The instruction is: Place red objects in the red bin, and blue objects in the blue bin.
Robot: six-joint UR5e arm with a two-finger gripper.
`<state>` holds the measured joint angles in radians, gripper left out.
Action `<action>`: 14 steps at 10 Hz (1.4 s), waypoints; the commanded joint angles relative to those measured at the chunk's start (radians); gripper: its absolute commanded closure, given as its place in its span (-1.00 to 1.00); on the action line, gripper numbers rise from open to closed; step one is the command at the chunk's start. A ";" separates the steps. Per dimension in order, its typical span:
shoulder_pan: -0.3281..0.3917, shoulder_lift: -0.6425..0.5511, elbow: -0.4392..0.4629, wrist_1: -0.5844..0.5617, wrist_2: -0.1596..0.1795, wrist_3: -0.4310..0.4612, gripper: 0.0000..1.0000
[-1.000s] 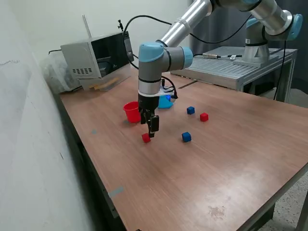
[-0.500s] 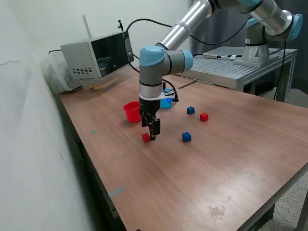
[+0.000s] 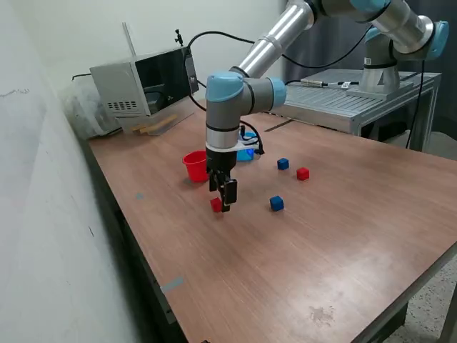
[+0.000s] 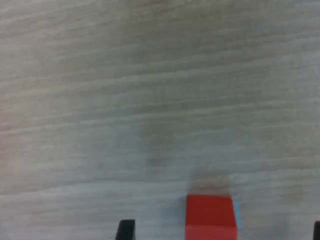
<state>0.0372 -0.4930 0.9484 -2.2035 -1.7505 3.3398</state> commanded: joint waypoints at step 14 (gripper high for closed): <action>-0.025 0.015 -0.004 -0.009 -0.009 -0.029 1.00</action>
<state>0.0186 -0.4645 0.9262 -2.2191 -1.7536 3.3333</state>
